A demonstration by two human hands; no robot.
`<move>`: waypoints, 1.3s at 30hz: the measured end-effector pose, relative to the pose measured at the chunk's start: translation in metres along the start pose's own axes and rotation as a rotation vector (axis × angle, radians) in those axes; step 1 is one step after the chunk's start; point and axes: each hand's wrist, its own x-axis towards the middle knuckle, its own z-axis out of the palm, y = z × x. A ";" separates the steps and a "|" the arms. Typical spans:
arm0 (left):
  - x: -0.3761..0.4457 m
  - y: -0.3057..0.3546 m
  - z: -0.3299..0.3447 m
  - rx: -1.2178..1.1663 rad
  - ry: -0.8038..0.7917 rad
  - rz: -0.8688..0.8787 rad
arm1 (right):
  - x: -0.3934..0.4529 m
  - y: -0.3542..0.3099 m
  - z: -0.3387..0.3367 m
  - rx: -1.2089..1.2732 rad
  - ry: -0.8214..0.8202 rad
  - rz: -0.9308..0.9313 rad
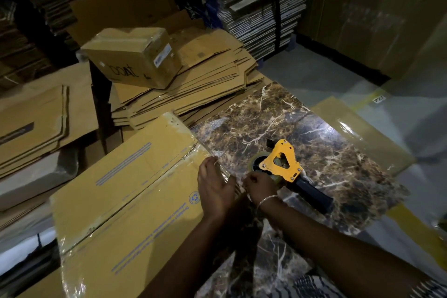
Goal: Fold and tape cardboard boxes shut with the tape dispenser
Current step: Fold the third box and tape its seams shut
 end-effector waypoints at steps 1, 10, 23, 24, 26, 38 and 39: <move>0.000 -0.001 0.000 0.003 -0.006 0.000 | 0.000 -0.005 0.001 0.026 0.036 -0.011; -0.001 0.000 0.000 0.019 -0.015 -0.029 | 0.004 -0.018 -0.002 0.060 -0.006 0.062; 0.000 -0.005 0.002 0.010 -0.005 -0.030 | -0.004 -0.031 -0.024 0.470 -0.198 0.446; 0.000 -0.005 0.002 0.009 -0.009 -0.028 | -0.004 -0.031 -0.026 0.404 -0.176 0.392; 0.000 -0.005 0.002 0.005 -0.014 -0.025 | -0.001 -0.032 -0.030 0.181 -0.093 0.267; 0.000 -0.002 0.002 -0.051 0.012 -0.034 | 0.006 -0.064 -0.018 -0.271 -0.131 0.029; 0.000 -0.002 0.002 -0.053 0.012 -0.040 | 0.006 -0.063 -0.019 -0.260 -0.142 0.020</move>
